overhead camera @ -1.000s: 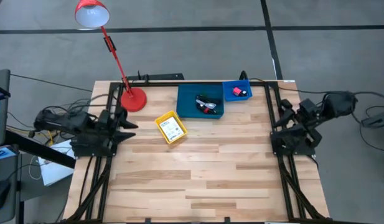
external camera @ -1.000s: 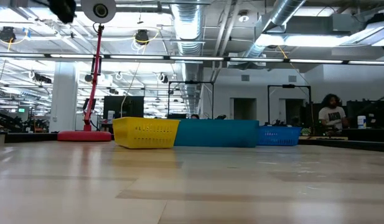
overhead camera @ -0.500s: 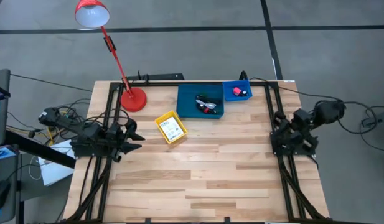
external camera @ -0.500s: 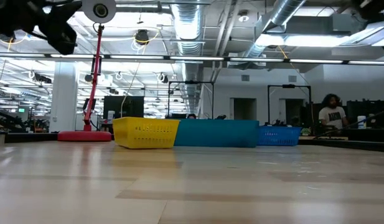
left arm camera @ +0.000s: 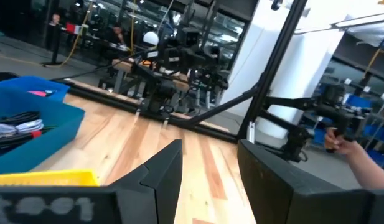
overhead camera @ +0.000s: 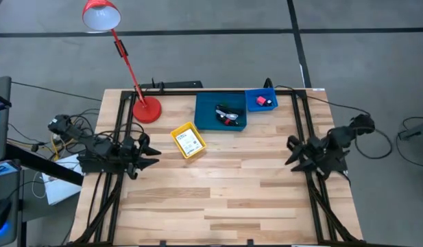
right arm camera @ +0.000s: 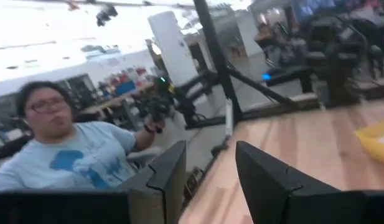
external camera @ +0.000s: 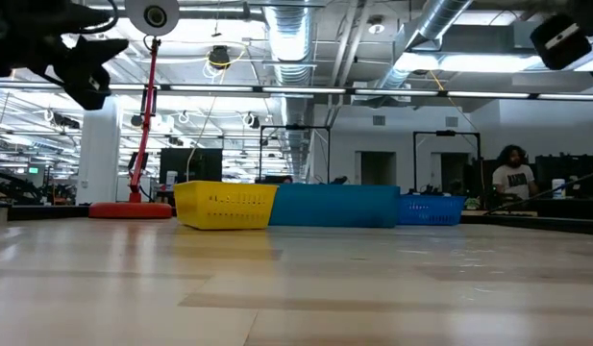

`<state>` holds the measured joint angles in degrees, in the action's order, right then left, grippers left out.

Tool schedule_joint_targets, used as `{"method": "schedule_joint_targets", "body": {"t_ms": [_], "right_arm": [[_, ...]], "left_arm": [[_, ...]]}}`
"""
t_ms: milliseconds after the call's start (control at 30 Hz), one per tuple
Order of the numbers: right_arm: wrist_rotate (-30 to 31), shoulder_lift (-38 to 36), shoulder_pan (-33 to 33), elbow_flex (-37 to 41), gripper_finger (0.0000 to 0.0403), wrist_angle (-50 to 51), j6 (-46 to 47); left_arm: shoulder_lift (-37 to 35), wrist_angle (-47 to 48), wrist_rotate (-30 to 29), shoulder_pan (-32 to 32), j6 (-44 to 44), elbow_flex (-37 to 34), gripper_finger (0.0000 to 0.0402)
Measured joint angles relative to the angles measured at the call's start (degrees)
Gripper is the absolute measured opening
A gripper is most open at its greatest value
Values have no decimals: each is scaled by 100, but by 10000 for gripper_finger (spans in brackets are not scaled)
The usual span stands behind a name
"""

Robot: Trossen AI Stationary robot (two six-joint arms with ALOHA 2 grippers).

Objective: Pick and place items into bin
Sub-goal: Return to Home Position

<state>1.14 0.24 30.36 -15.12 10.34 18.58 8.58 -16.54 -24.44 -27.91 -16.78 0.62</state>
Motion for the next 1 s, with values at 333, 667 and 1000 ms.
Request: {"method": "schedule_joint_targets", "body": {"t_ms": [333,667,1000], "right_arm": [[-359,1,-1,1474,134,-1636,-309],[-410,2,1,1474,134,-1396,-1392],[266,373,-121,1474,134,-1163,-1552]], "left_arm": [[2,442,-578,-146,-88,-4,148],[0,668,-1111,-148,-79,-9,148],[49,1126,-1230,-148,284,-11,148]]}}
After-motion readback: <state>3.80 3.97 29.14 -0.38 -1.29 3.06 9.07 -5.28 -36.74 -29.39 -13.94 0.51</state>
